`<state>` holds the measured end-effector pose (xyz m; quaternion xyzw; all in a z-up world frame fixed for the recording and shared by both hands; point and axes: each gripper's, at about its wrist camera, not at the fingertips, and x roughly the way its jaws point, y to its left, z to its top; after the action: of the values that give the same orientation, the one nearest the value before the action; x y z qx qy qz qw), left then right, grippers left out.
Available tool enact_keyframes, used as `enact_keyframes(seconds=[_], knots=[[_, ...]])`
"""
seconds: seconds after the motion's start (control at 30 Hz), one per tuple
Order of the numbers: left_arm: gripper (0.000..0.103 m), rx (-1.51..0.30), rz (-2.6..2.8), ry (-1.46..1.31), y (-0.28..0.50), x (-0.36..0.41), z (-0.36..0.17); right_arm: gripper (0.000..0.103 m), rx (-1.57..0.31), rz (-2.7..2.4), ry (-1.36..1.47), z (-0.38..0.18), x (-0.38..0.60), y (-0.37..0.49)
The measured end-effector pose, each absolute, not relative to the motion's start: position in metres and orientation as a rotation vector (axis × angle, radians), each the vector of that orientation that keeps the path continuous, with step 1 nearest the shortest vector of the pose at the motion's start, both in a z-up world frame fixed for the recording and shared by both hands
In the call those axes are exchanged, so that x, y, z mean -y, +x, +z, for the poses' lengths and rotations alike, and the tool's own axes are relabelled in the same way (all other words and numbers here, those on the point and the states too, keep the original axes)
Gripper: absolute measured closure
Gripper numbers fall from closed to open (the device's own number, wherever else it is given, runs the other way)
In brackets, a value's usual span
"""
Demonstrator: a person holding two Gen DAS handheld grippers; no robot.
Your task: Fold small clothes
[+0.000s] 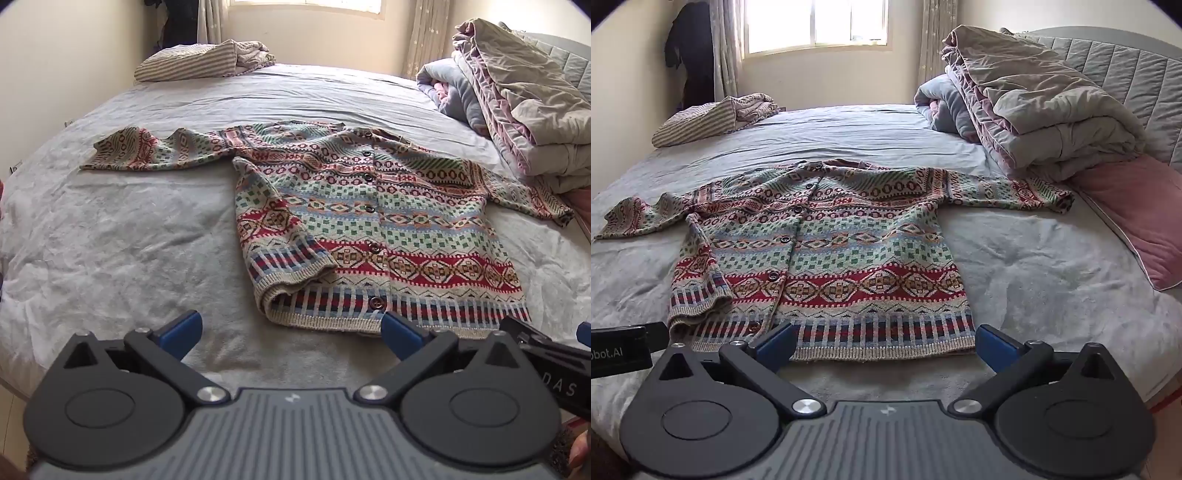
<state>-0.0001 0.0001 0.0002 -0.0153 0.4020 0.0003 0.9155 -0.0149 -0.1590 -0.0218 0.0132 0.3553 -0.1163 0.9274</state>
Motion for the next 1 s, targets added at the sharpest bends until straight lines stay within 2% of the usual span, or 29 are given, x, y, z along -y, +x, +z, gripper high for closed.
enact_keyframes(seconds=[1.0], knots=[[0.001,-0.871,-0.012,-0.025,0.01,0.003,-0.013,0.0,-0.755,-0.245,0.029,-0.021,0.161,-0.01]])
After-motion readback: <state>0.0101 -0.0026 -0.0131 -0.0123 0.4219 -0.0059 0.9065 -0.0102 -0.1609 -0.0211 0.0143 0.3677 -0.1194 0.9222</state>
